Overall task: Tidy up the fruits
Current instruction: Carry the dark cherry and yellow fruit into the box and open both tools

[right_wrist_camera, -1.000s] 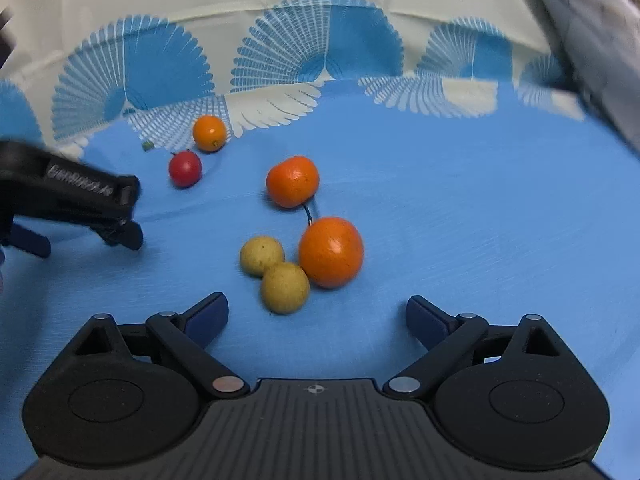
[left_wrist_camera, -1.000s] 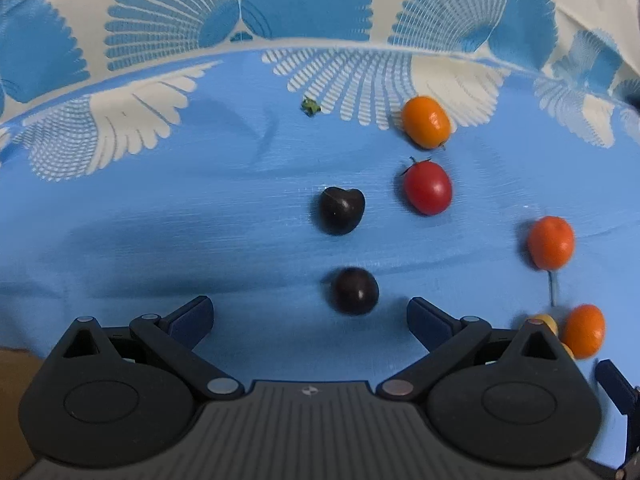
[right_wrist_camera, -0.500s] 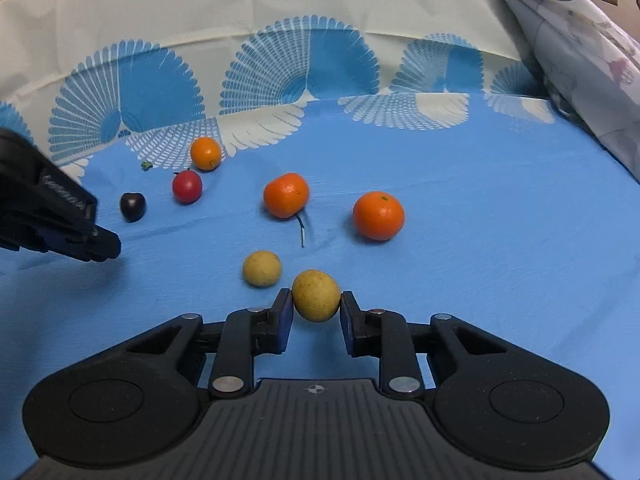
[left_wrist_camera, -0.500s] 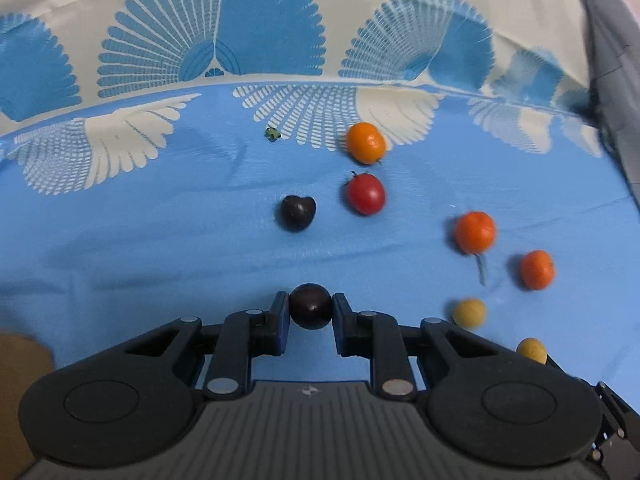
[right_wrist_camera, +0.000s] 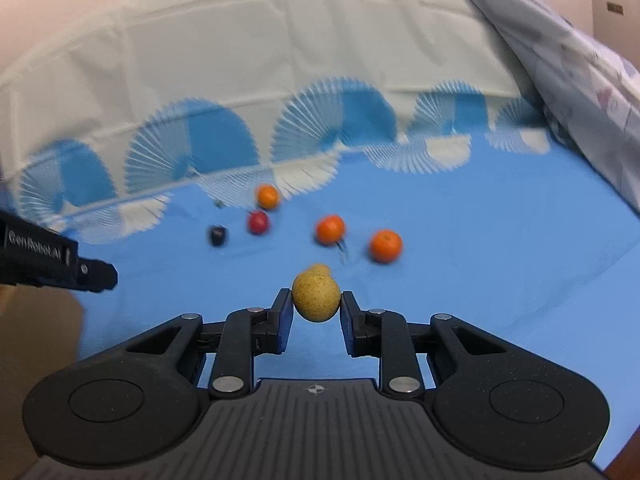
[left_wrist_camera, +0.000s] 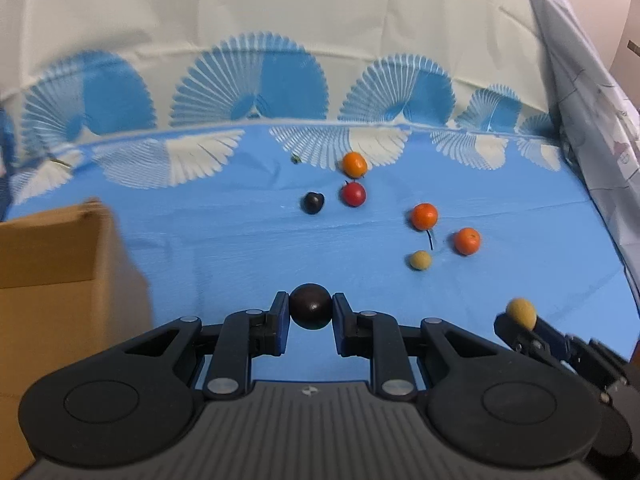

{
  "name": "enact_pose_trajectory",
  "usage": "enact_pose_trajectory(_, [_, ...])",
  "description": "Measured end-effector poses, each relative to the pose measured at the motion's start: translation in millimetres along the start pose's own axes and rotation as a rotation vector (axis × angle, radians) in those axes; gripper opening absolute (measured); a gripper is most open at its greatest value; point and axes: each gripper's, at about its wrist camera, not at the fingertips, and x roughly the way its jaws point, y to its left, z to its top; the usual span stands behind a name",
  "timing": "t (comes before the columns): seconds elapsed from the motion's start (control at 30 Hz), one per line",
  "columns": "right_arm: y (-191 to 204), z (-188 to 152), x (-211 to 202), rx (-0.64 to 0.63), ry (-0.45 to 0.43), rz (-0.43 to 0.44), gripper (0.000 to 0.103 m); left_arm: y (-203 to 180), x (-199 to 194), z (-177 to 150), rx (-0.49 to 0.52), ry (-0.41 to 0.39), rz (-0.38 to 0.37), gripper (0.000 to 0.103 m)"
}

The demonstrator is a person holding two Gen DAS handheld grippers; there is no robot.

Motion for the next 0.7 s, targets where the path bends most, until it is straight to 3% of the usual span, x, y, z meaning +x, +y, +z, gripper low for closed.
enact_pose_trajectory(0.4, [76.7, -13.4, -135.0, -0.111, -0.021, 0.198, 0.027, 56.2, -155.7, -65.7, -0.081, -0.060, 0.070, 0.025])
enact_pose_trajectory(0.7, [141.0, -52.1, -202.1, -0.209, 0.051, 0.325, 0.027, 123.1, -220.9, -122.0, -0.177, -0.069, 0.140, 0.025])
